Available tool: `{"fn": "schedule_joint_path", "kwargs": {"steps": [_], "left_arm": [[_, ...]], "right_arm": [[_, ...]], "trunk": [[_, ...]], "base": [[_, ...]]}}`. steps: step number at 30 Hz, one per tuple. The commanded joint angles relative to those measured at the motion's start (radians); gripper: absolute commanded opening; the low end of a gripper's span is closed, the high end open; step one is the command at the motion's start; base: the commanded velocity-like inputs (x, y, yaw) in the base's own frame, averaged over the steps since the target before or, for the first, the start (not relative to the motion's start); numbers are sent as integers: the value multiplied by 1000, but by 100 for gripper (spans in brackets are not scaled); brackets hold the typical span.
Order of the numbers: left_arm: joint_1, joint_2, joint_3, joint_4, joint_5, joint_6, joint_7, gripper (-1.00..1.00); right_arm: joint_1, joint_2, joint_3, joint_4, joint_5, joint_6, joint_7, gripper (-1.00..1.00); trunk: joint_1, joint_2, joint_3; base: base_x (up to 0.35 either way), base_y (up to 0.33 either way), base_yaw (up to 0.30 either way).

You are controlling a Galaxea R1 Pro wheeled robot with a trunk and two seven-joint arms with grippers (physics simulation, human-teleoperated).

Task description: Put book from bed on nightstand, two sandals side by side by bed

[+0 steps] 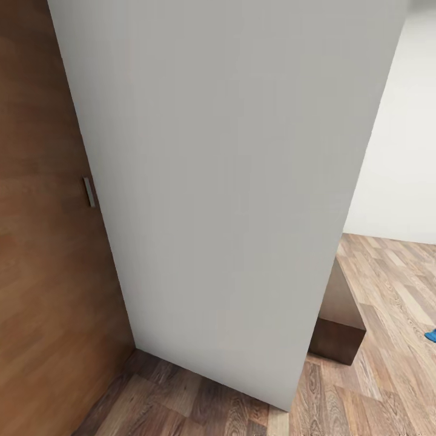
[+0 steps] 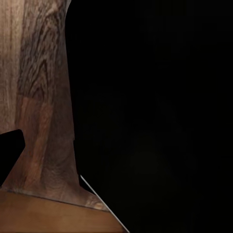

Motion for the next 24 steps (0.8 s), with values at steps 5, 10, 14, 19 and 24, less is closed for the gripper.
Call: {"fn": "schedule_joint_path", "kwargs": {"steps": [5, 10, 14, 19, 24], "left_arm": [[1, 0, 0, -5, 0, 7, -1, 100], [2, 0, -1, -5, -1, 7, -1, 100], [2, -1, -1, -5, -3, 7, -1, 100], [2, -1, -1, -5, -3, 7, -1, 100], [2, -2, -1, -5, -4, 7, -1, 100]], "right_arm": [[-1, 0, -1, 0, 0, -1, 1, 100], [0, 0, -1, 0, 0, -1, 1, 100], [0, 0, -2, 0, 0, -1, 1, 100], [0, 0, -2, 0, 0, -1, 0, 100], [0, 0, -1, 0, 1, -1, 0, 100]], "trunk": [[0, 0, -1], [0, 0, -1], [0, 0, -1], [0, 0, -1], [0, 0, -1]], "base": [[0, 0, -211], [0, 0, -216], [0, 0, -218], [0, 0, -218], [0, 0, -218]]}}
